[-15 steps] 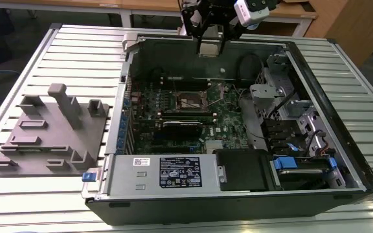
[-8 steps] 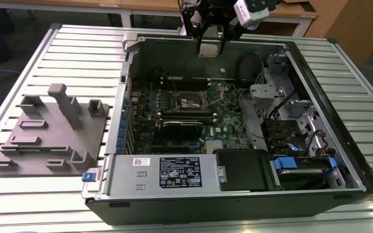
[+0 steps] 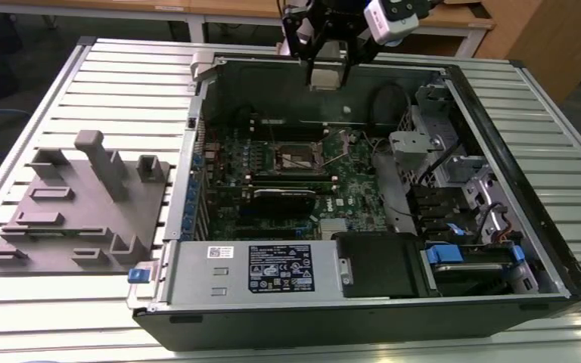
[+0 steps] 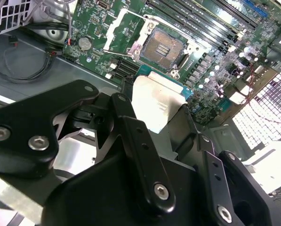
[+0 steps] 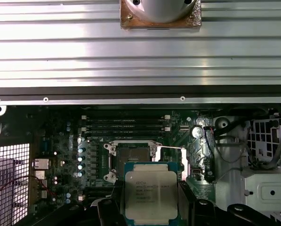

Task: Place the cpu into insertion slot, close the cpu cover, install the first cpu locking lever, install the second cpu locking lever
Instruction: 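Place the cpu into insertion slot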

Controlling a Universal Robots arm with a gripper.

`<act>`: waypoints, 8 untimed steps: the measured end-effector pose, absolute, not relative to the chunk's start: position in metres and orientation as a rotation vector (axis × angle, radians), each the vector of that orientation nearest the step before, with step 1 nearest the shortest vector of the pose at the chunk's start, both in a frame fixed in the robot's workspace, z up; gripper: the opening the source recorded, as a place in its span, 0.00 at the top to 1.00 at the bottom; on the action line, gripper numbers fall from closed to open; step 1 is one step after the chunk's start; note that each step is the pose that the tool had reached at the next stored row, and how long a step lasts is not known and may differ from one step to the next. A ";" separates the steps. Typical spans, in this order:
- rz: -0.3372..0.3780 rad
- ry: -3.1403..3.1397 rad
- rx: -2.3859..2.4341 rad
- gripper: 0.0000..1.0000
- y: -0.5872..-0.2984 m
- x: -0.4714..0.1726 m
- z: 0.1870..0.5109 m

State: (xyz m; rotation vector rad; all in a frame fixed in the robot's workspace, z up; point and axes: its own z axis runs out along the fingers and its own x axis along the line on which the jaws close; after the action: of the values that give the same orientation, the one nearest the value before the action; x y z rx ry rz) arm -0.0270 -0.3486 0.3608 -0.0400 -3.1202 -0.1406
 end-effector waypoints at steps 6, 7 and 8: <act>-0.140 -3.120 -0.040 0.46 -0.349 -0.027 0.360; -0.140 -3.120 -0.040 0.46 -0.349 -0.027 0.359; -0.140 -3.120 -0.040 0.46 -0.349 -0.027 0.359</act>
State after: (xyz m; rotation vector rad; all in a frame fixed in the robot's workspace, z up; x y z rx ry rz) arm -0.0270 -0.3487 0.3590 -0.0400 -3.1200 -0.1401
